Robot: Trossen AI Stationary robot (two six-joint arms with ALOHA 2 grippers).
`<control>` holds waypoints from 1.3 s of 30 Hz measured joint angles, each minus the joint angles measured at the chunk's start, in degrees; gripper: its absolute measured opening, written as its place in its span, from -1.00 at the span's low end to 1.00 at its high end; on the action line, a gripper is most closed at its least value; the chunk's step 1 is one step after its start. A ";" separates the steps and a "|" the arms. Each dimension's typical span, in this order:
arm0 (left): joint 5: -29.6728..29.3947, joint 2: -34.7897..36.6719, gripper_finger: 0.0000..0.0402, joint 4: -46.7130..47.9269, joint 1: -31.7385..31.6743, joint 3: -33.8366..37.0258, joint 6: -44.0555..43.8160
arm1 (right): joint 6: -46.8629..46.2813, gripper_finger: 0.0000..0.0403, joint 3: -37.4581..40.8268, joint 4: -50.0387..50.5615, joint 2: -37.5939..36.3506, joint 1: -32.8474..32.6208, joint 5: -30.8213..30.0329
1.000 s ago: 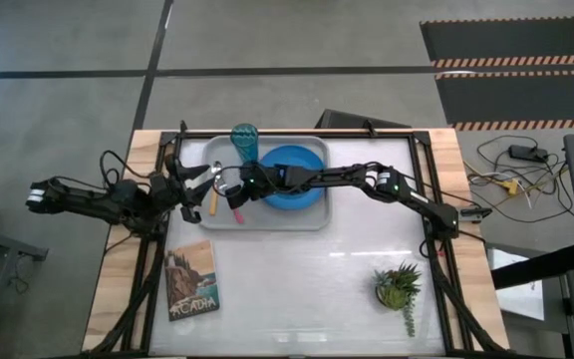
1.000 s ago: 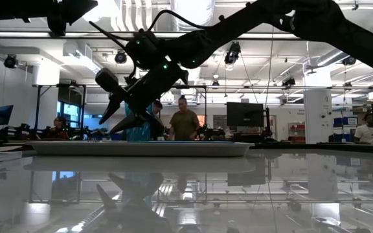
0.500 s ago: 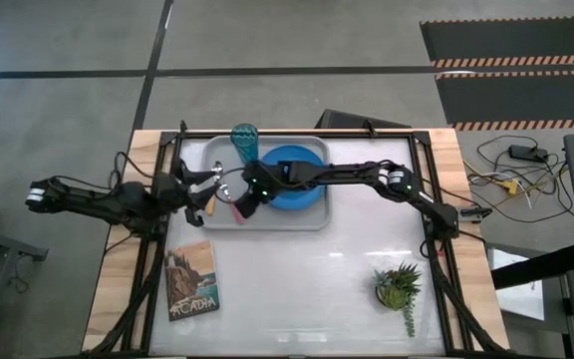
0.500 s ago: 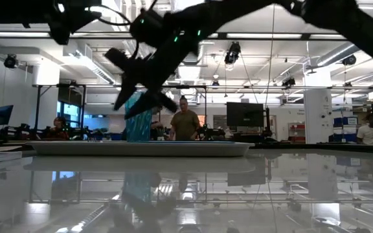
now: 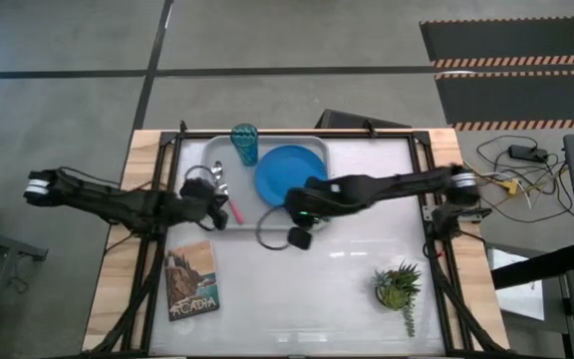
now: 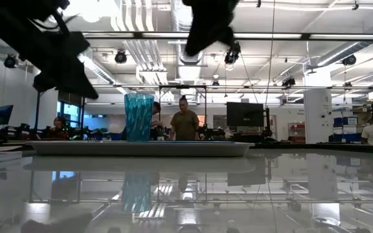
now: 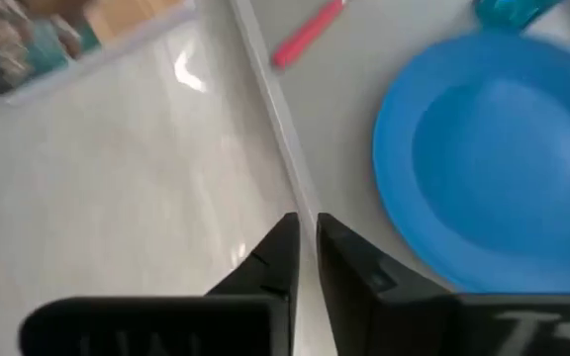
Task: Pick and place plate/cup/fork/spoon on tray
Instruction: Put the pink fork on the gray serving tray to the right of the yellow spoon
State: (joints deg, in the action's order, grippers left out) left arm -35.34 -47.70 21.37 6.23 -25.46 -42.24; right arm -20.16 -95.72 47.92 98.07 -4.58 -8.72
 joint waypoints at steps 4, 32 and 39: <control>6.06 -9.82 -1.00 6.46 -2.55 -3.25 -5.86 | 0.17 -0.94 10.30 -7.67 -9.82 -2.24 -3.46; 10.84 -35.72 -1.00 4.96 -19.13 -12.37 -0.12 | 0.79 -0.96 47.56 -33.49 -41.01 -3.56 -3.80; 5.92 -35.88 -1.00 2.43 -20.12 -12.68 4.73 | 1.31 -0.96 47.56 -33.43 -40.60 -3.56 -3.78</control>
State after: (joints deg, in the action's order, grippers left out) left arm -29.42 -83.59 23.79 -13.89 -38.13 -37.51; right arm -18.85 -48.16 14.49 57.47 -8.14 -12.51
